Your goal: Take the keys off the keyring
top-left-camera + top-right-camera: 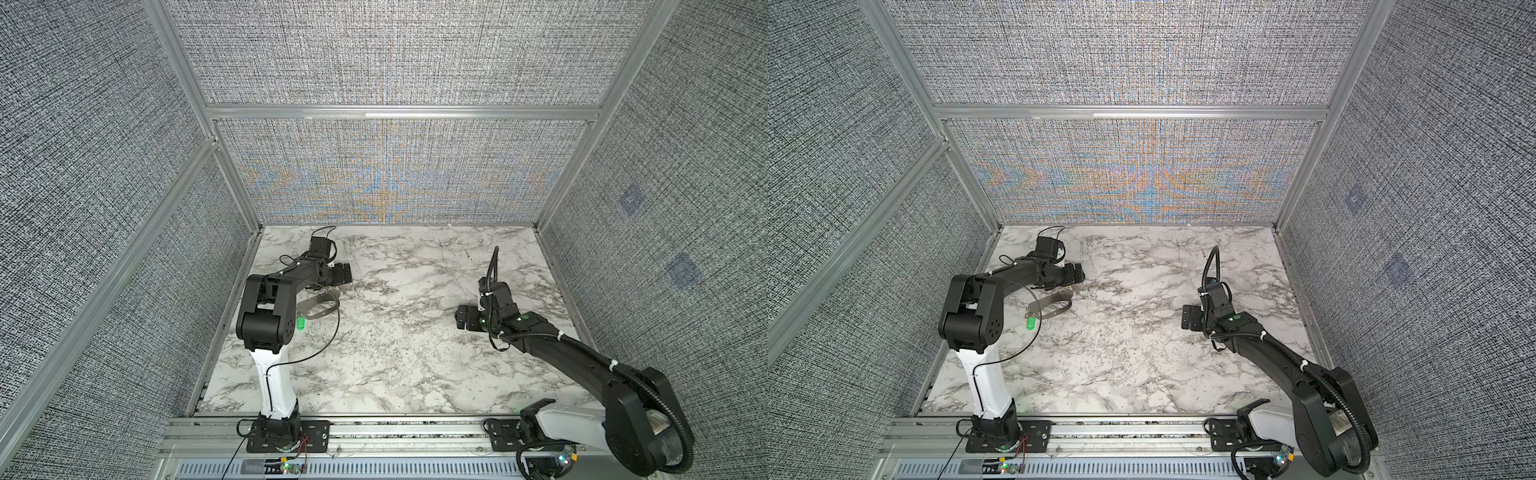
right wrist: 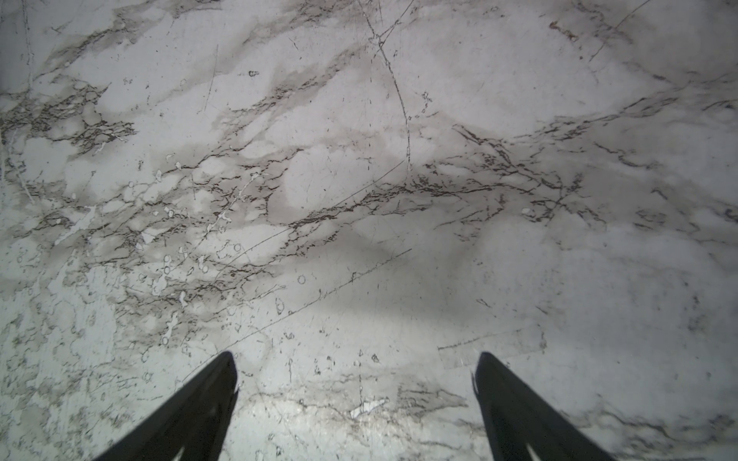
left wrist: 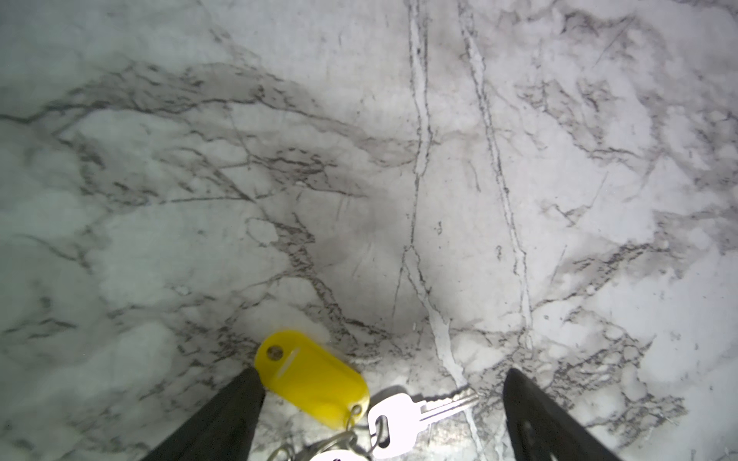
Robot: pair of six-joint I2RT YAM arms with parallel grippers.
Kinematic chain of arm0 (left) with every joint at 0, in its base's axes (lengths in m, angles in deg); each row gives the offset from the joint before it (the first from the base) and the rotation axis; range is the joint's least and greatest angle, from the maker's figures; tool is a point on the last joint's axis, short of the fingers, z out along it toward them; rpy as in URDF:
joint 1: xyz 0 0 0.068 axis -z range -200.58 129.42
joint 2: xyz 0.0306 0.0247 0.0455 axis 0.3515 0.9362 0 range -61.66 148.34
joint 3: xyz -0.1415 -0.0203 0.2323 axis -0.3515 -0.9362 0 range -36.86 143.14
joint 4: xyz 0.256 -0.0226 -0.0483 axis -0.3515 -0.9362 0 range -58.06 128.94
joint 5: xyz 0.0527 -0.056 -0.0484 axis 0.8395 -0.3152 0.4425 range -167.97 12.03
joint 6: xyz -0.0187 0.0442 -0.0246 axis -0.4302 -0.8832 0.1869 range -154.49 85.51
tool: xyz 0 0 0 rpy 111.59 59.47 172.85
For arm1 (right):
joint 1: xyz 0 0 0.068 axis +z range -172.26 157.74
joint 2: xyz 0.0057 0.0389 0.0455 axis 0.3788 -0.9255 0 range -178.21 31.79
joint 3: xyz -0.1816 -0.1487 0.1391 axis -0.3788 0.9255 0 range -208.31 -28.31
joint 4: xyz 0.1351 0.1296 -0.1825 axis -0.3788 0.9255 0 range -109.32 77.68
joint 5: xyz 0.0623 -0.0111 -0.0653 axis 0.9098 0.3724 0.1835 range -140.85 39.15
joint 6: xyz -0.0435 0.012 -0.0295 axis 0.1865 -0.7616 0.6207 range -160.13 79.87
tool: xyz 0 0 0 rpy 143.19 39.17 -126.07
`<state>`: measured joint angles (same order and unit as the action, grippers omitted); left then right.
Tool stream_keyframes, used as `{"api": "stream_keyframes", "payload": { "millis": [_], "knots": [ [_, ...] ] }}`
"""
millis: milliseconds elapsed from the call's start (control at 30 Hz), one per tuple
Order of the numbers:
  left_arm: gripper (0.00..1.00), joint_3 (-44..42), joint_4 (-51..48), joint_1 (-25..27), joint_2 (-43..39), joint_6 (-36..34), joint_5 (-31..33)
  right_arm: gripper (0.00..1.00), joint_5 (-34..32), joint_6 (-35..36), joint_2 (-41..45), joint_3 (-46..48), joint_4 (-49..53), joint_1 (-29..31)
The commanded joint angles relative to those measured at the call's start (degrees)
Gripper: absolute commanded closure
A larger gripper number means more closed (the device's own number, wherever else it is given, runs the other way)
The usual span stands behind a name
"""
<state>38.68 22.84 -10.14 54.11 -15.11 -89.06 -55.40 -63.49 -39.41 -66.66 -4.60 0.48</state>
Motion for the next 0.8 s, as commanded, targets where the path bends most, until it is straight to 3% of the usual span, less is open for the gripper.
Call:
{"api": "stream_keyframes", "payload": {
  "millis": [0,367,767],
  "knots": [
    [0.04,-0.04,-1.81,0.67,1.55,-2.5,-7.62,0.05,-0.43,-0.46,0.29,-0.23,0.71,0.02],
    [0.06,-0.46,-4.99,3.0,3.31,-7.67,-14.54,0.05,-0.54,-0.29,0.74,-0.27,1.24,0.04],
    [0.08,-4.98,-6.85,7.81,0.56,-11.4,-17.78,0.05,-0.54,0.02,0.87,-0.83,1.8,0.02]
  ]
}}
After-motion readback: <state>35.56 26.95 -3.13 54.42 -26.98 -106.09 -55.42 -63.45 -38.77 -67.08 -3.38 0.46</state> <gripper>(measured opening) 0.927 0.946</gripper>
